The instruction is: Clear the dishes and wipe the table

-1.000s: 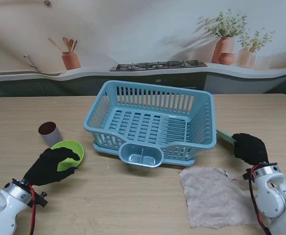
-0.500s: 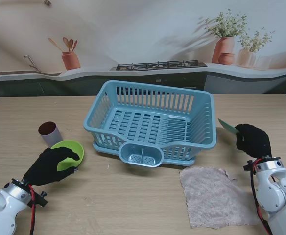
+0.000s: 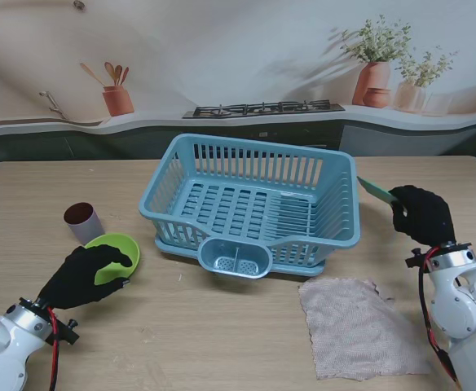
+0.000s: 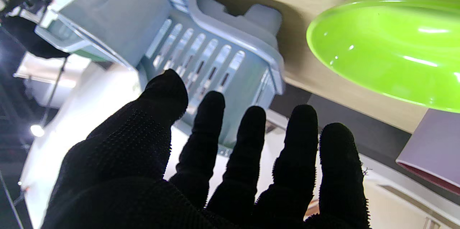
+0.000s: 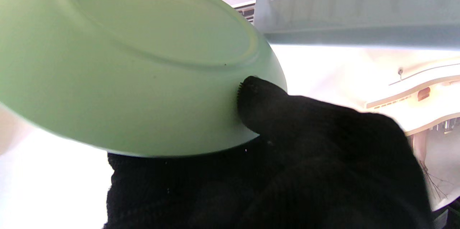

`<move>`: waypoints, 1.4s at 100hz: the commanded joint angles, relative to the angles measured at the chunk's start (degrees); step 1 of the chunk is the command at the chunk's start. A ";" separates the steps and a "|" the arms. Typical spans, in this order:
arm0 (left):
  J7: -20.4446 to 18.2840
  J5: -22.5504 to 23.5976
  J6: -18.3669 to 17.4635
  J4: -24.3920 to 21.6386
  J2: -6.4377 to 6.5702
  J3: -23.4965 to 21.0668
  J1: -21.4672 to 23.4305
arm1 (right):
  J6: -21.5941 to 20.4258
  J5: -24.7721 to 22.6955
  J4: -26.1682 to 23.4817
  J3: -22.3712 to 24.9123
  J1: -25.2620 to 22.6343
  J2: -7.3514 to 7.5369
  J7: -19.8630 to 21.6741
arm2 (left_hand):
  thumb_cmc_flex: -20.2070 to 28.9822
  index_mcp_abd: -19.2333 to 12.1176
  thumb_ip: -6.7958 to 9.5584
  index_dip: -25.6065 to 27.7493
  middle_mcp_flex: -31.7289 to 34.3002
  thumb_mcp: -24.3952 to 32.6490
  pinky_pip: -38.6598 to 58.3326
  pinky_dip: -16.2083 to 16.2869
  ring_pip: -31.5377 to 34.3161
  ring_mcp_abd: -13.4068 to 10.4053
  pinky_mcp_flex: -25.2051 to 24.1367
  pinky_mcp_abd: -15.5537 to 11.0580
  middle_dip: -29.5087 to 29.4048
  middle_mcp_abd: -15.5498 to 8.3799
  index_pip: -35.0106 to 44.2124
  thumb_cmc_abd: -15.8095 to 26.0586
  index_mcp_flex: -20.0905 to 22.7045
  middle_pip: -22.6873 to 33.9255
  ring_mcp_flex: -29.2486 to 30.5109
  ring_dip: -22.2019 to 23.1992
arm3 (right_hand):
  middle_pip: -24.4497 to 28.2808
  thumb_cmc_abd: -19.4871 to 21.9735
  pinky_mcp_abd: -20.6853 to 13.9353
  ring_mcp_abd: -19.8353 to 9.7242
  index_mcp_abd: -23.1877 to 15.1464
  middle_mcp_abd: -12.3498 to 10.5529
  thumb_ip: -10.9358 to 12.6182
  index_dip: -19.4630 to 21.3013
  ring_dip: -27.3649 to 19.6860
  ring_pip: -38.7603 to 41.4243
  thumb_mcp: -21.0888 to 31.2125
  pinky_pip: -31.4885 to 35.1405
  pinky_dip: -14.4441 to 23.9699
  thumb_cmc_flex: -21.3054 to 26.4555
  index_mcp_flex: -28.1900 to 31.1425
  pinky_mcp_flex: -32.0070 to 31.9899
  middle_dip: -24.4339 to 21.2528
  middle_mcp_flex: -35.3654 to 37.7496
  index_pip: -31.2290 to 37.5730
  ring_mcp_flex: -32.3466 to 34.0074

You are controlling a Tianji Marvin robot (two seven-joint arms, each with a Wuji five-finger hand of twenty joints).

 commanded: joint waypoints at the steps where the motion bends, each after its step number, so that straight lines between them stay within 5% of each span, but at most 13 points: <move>1: -0.42 0.10 -0.12 -0.23 -0.19 -0.06 0.36 | -1.01 0.17 -1.72 0.30 0.46 -0.08 0.83 | 2.05 -1.16 -0.79 -0.13 -0.86 -0.97 -1.72 -0.90 -0.38 -1.23 -0.93 -0.90 -1.09 -1.95 -0.58 1.59 -0.81 -0.43 -1.07 -0.18 | 0.90 2.72 0.29 3.32 -3.38 0.35 1.34 -0.59 0.79 1.27 6.19 6.91 0.53 7.52 4.79 3.52 0.73 0.92 5.39 1.11; 43: 0.12 0.40 -0.29 -0.29 -0.29 -0.22 0.64 | -4.87 0.99 -5.78 1.61 0.23 -0.11 3.55 | 2.32 -1.17 -0.71 -0.14 -0.83 -1.31 -1.69 -0.90 -0.44 -1.19 -0.92 -0.89 -1.10 -1.85 -0.61 1.70 -0.76 -0.44 -1.12 -0.20 | 0.93 2.73 0.10 3.09 -3.67 0.20 1.38 -0.67 0.82 1.27 6.24 7.17 0.35 7.38 4.90 3.71 0.69 1.28 5.68 1.40; 74: 0.31 0.43 -0.54 -0.25 -0.33 -0.34 0.76 | -5.39 5.38 -10.64 0.61 0.50 0.01 10.84 | 2.59 -1.28 -0.72 -0.07 -0.81 -1.60 -1.70 -0.91 -0.42 -1.21 -0.92 -0.91 -1.11 -1.88 -0.53 1.72 -0.75 -0.45 -1.07 -0.20 | 0.87 2.82 -0.17 2.88 -3.93 -0.03 1.46 -0.68 0.85 1.26 6.14 7.35 0.35 7.31 4.96 3.81 0.63 1.46 5.78 1.61; 140: 1.19 0.58 -0.76 -0.19 -0.52 -0.52 1.03 | 1.49 17.31 -19.93 -8.98 4.91 1.24 27.46 | 2.98 -1.30 -0.71 -0.10 -0.62 -2.67 -1.79 -0.97 -0.43 -1.16 -0.99 -0.97 -1.12 -1.86 -0.45 2.51 -0.52 -0.46 -1.06 -0.20 | 0.81 3.15 -1.08 2.31 -4.63 -0.59 1.75 -0.47 0.90 1.04 6.27 7.62 0.70 6.60 5.07 4.06 0.56 1.96 5.86 2.16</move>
